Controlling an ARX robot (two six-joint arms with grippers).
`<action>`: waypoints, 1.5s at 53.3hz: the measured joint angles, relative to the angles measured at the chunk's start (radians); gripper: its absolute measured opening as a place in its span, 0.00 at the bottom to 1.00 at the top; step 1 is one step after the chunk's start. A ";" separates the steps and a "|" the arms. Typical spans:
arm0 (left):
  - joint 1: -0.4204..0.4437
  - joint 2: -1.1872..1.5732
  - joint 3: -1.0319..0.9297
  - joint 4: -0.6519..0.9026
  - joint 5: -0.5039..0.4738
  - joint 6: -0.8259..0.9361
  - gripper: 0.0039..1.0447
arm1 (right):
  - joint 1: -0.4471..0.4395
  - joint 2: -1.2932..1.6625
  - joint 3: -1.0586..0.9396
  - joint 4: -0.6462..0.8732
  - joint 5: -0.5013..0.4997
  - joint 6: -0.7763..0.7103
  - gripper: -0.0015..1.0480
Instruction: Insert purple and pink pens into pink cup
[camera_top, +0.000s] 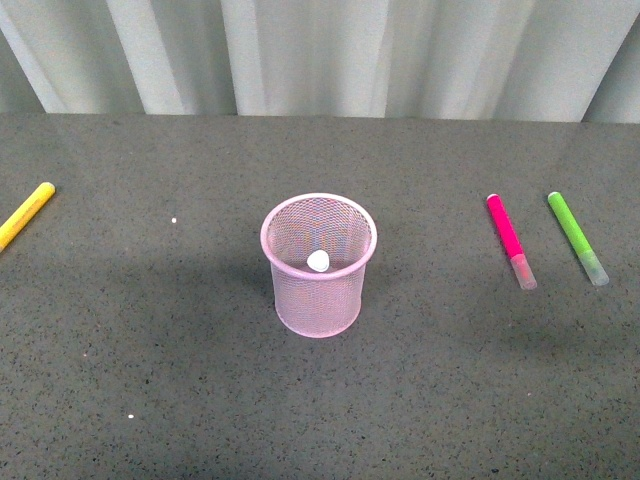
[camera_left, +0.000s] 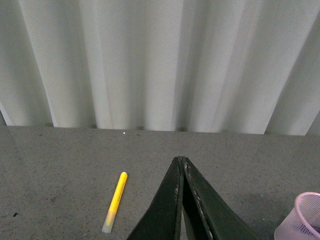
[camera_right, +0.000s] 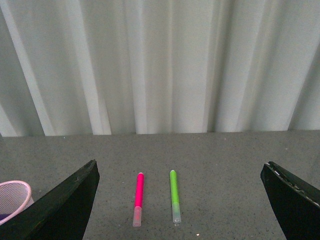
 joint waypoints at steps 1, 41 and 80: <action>-0.013 -0.017 -0.007 -0.010 -0.014 0.000 0.03 | 0.000 0.000 0.000 0.000 0.000 0.000 0.93; -0.244 -0.350 -0.093 -0.238 -0.234 0.003 0.03 | 0.000 0.000 0.000 0.000 0.000 0.000 0.93; -0.245 -0.575 -0.092 -0.470 -0.236 0.004 0.14 | 0.000 0.000 0.000 0.000 0.000 0.000 0.93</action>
